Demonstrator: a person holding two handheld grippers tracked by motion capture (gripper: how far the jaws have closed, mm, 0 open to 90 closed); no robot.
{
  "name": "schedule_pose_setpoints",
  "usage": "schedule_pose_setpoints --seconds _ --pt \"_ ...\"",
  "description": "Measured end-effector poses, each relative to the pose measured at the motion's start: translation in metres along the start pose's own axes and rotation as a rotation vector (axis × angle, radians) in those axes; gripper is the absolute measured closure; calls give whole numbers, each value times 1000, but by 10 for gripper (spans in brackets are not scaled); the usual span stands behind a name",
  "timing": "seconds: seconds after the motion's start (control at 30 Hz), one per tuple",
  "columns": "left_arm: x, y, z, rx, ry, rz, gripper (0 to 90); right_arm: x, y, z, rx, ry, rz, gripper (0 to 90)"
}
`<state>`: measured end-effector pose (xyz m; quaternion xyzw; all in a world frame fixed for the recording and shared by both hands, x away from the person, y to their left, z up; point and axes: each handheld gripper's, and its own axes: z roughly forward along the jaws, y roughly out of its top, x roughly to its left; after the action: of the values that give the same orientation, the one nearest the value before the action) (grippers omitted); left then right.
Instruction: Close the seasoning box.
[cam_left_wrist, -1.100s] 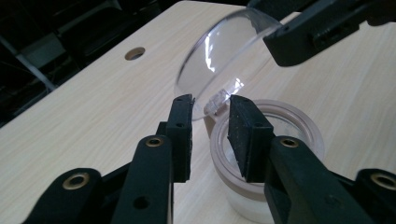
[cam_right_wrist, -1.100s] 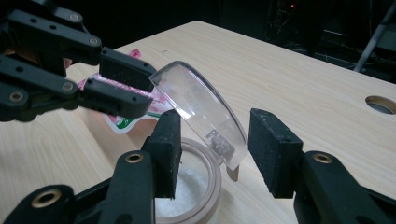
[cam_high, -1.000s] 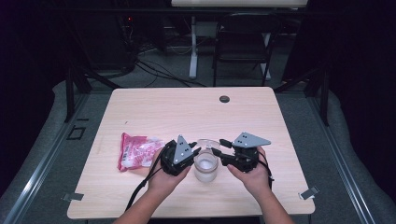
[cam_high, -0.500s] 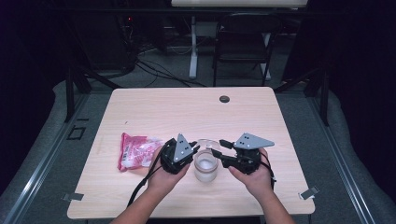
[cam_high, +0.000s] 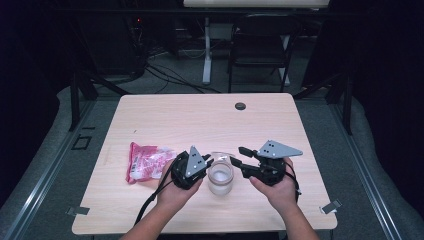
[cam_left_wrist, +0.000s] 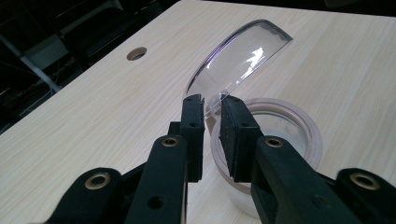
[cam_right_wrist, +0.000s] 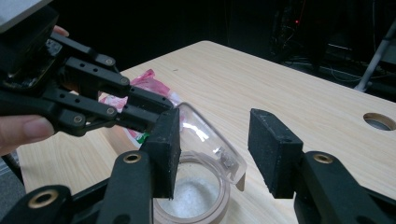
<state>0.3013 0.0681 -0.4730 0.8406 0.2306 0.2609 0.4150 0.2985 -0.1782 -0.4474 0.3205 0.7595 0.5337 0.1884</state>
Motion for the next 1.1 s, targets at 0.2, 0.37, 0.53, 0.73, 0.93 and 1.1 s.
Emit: schedule_pose_setpoints --seconds 0.2,0.37,0.53,0.73,0.93,1.1 --pt "-5 -7 -3 15 -8 12 800 -1 0 0 -1 -4 7 547" --pt "-10 -15 -5 32 -24 14 810 -2 -1 1 3 -6 11 548" --pt "-14 -22 -5 38 -34 9 810 -1 -2 2 11 -7 10 549" --pt "-18 -29 -4 39 -43 11 804 -1 -4 4 17 -6 8 549" --pt "-22 -35 -3 39 -52 7 802 -1 -6 7 28 -9 9 549" --pt "-24 -39 -2 51 -57 9 801 -2 -7 8 33 -9 11 549"
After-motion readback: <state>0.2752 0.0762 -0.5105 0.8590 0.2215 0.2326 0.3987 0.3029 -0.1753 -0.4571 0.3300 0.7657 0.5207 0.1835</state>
